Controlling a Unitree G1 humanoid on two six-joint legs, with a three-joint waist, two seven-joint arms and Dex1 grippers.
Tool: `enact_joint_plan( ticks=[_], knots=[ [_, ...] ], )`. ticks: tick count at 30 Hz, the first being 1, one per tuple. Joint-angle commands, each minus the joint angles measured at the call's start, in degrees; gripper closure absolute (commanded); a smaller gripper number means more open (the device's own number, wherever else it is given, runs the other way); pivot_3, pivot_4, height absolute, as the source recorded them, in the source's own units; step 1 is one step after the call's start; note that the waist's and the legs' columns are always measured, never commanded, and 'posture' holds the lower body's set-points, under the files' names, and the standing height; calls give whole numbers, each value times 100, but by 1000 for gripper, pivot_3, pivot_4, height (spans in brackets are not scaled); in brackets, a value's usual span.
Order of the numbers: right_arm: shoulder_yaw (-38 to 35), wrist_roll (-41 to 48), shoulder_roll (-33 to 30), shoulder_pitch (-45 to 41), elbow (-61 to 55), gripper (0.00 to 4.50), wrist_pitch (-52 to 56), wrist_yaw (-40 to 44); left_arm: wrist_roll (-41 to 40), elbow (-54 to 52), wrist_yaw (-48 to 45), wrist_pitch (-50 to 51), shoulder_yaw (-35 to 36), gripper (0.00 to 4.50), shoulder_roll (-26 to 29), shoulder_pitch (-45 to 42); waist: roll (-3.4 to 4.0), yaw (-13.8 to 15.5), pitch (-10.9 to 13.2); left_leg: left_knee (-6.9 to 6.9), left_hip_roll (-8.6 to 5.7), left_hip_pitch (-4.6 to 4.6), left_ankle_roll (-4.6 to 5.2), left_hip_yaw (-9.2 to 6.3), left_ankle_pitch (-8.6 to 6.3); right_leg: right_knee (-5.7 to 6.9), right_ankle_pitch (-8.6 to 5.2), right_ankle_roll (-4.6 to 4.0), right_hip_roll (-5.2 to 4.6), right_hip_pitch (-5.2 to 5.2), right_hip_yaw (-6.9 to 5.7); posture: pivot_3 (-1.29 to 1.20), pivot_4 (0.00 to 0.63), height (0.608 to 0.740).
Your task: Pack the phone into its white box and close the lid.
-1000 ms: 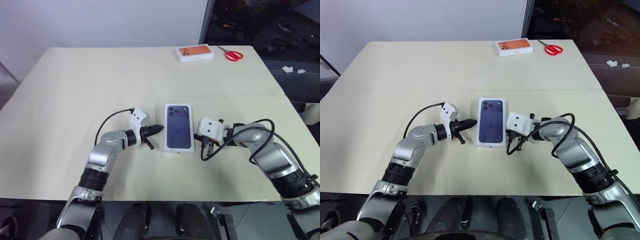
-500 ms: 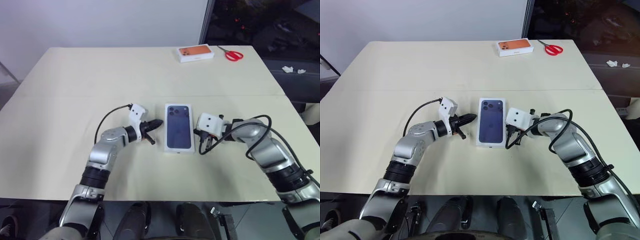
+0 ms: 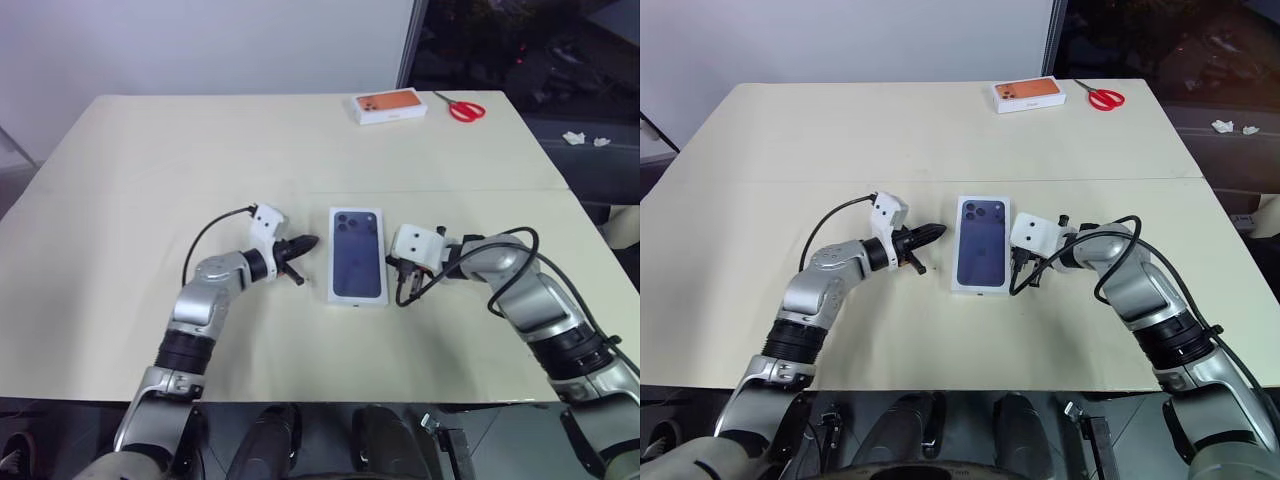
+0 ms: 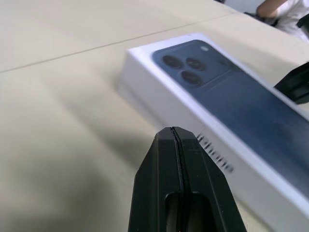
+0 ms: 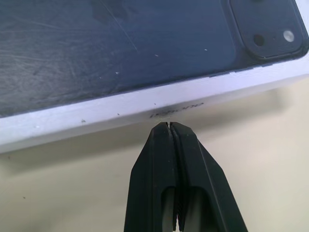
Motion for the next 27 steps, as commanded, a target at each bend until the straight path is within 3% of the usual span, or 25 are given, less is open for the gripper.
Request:
enact_joint_plan(
  ticks=[1, 27],
  knots=[
    [-187, -80, -150, -97, 22, 4447, -190, -43, -89, -300, -60, 41, -61, 4500, -51, 97, 0, 10, 0, 1, -1, 0, 0, 0, 0, 0, 0, 0, 0, 1, 0, 0, 150, 740],
    [-358, 354, 179, -403, -216, 4447, 281, 8, -68, -327, 102, 112, -233, 4500, -399, 9, 0, 7, 0, 4, -2, 0, 3, 1, -2, 2, 0, 0, -1, 1, 1, 0, 150, 740]
  ],
)
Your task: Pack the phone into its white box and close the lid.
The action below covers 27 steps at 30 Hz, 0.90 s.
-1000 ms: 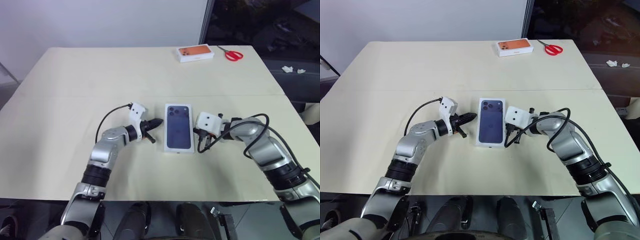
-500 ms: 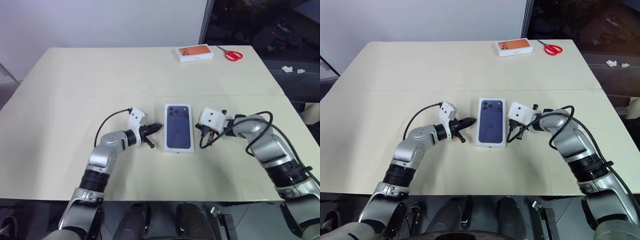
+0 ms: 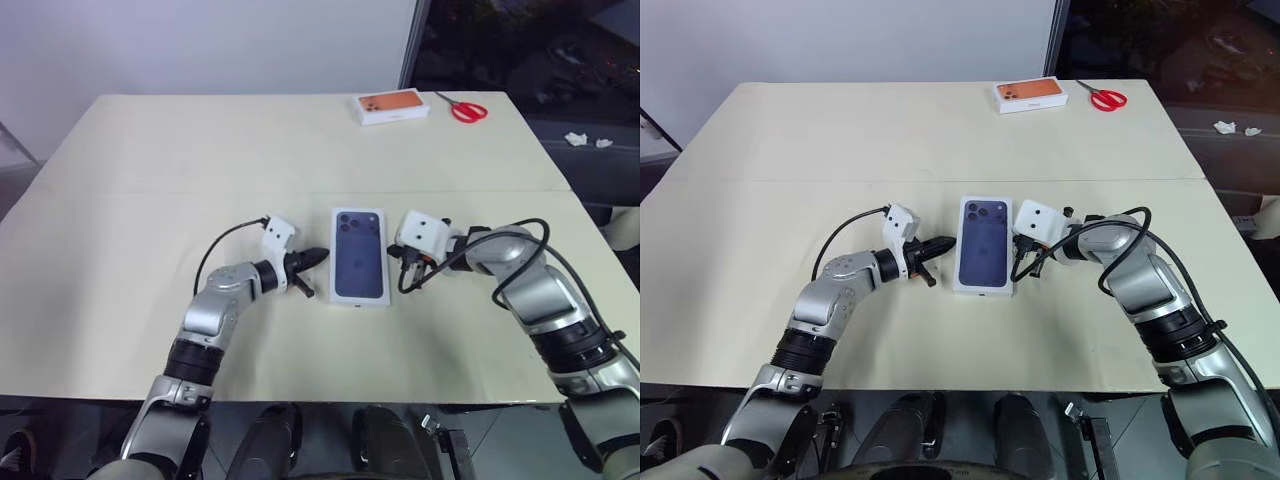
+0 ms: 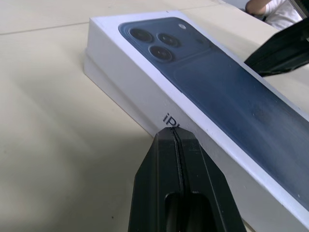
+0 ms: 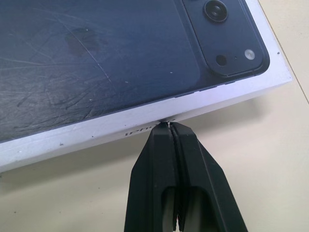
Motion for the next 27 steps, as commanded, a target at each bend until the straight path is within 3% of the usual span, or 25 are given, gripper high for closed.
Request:
enact_joint_plan(
  ticks=[1, 27],
  knots=[
    [-117, 52, 83, -237, -164, 4447, -25, -54, -87, -251, 9, -17, 13, 4500, -85, -133, 0, -4, 0, 0, 0, 0, 0, 0, 0, 0, 0, 0, 0, -1, 0, 0, 150, 740],
    [78, -284, 257, -301, 133, 4447, -147, -288, 29, 20, 109, -110, 29, 4500, -174, -223, 0, -3, 0, 1, 0, 0, -4, 0, 3, 2, 0, 0, 1, 0, 0, 0, 150, 740]
  ],
)
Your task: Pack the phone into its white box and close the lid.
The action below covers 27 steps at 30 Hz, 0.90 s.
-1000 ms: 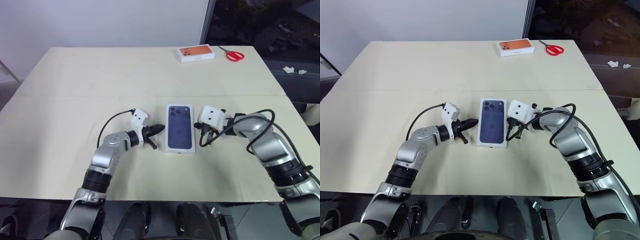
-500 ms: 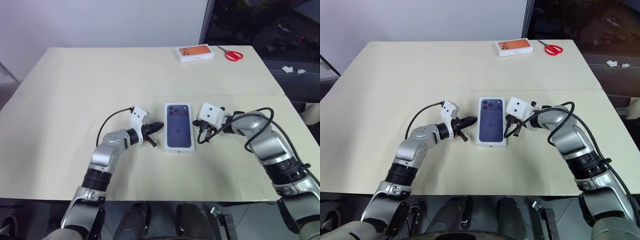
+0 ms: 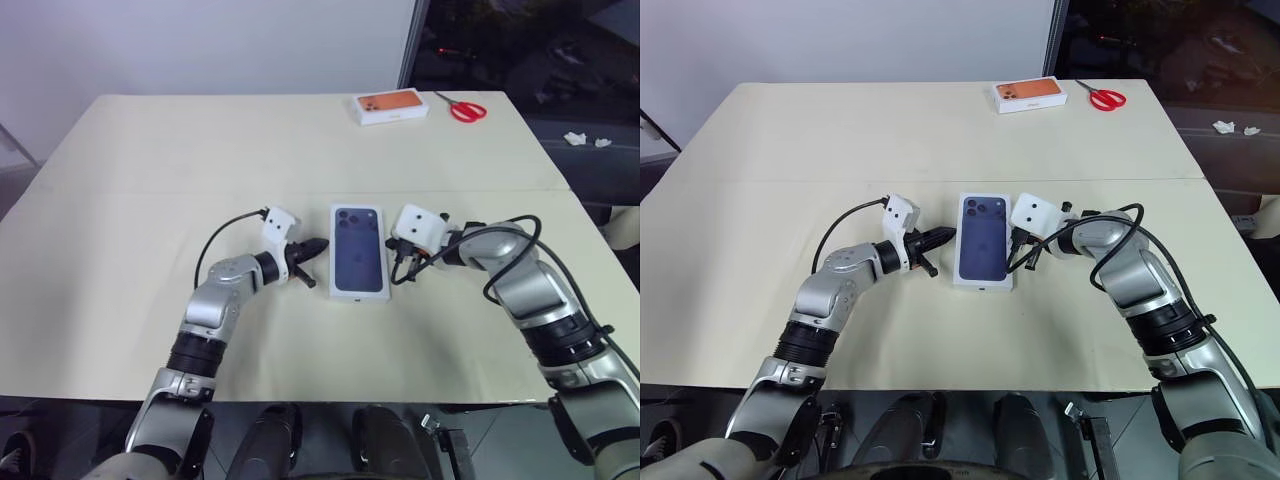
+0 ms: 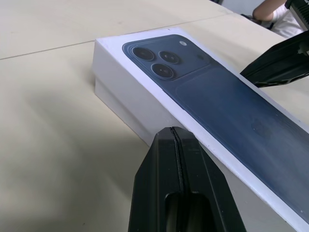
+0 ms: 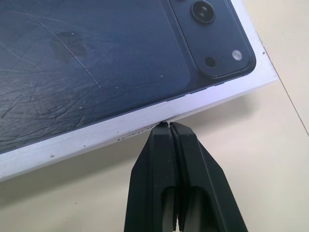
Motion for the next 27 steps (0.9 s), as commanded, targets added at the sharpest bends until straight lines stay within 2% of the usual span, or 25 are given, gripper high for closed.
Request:
enact_joint_plan(
  ticks=[1, 6, 10, 15, 22, 27],
  knots=[
    [49, -92, 48, -116, -74, 4447, -206, -68, -1, -80, -49, -131, -44, 4500, -37, -15, 0, 0, 0, 0, 0, 0, 0, 0, 0, 0, 0, 0, 0, 0, 0, 0, 150, 740],
    [5, -128, -19, -105, -79, 4447, -289, -42, -36, -203, -26, -119, 53, 4500, 50, 16, 0, -1, 0, 0, 0, 0, -7, 0, 4, 1, 0, 0, 0, 0, 0, 0, 150, 740],
    [-325, 96, -160, -283, 26, 4447, -283, 102, -279, -343, 40, 59, 364, 4500, 116, -257, 0, -2, 0, 0, 0, 0, -6, 0, 3, 1, 0, 0, 1, 0, 0, 0, 150, 740],
    [-693, 554, 224, -784, 194, 4447, 155, -49, -422, -240, 128, 117, 481, 4500, -95, -686, -1, -8, 0, 2, 0, 0, -5, 0, 3, 3, 0, 0, 1, 0, 0, 0, 150, 740],
    [-300, 367, 687, -663, 458, 4447, -121, -385, 184, 715, 35, -428, -26, 4500, -256, -947, -4, -13, -3, 5, -4, 0, -12, 4, 7, 3, 0, 0, 1, 1, 2, 0, 150, 740],
    [-22, 375, 671, -17, 341, 4447, -211, -243, 509, 1039, -298, -836, -359, 4500, -29, -538, -1, -15, -5, 6, -5, -2, -12, 4, 7, 6, 0, 0, 1, -2, 3, 0, 150, 740]
  ],
)
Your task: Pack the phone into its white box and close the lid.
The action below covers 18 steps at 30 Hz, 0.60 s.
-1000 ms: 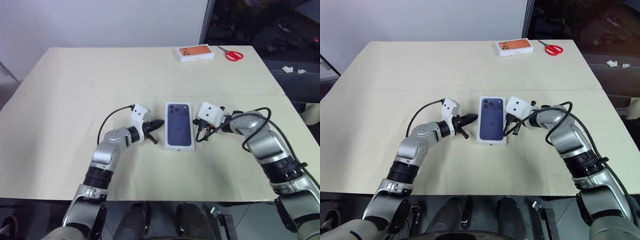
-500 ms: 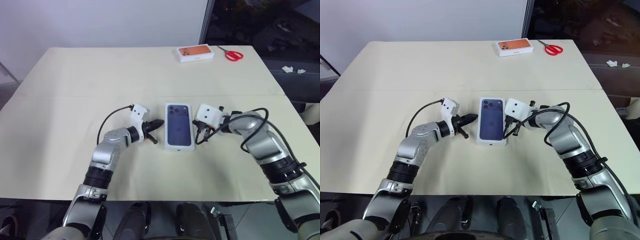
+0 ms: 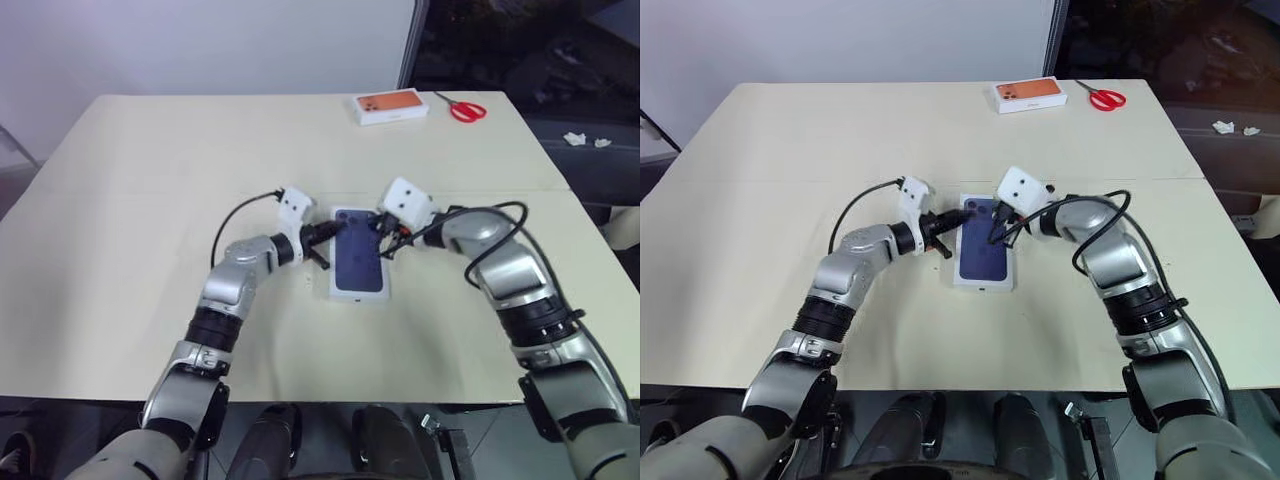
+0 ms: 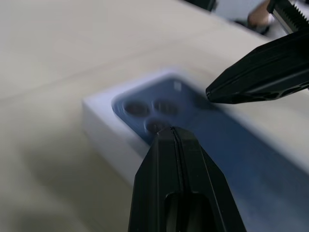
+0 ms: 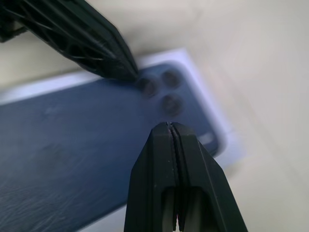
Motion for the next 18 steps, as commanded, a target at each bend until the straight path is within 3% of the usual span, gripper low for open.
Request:
enact_joint_plan(
  ticks=[1, 10, 14, 18],
  knots=[
    [110, 42, -159, 382, -376, 4447, -76, 228, 142, -121, -324, -177, -180, 4500, 203, 345, 2, -6, -4, 0, 0, 0, 0, 2, 0, 0, 0, 0, -2, 0, 3, 0, 150, 740],
    [-94, 985, -759, 1121, -1705, 4447, 582, 1223, -287, -1361, -1058, 476, -296, 4500, 627, 1080, 3, -4, -17, 3, 2, 15, 30, -5, -18, -4, 0, 0, -3, 23, 0, 0, 150, 740],
    [-460, 1479, -596, 965, -1771, 4447, 1152, 1092, -620, -1761, -1010, 874, 31, 4500, 751, 1161, 2, -8, -16, 3, 3, 14, 36, -6, -21, -4, -1, 0, -5, 22, 4, 0, 150, 740],
    [-742, 1649, -444, 643, -1478, 2583, 1200, 821, -827, -1951, -910, 1017, 448, 2689, 1017, 1052, 2, -32, -14, 2, 6, 12, 34, -7, -21, -1, 0, 0, -3, 14, 6, 0, 150, 740]
  ],
)
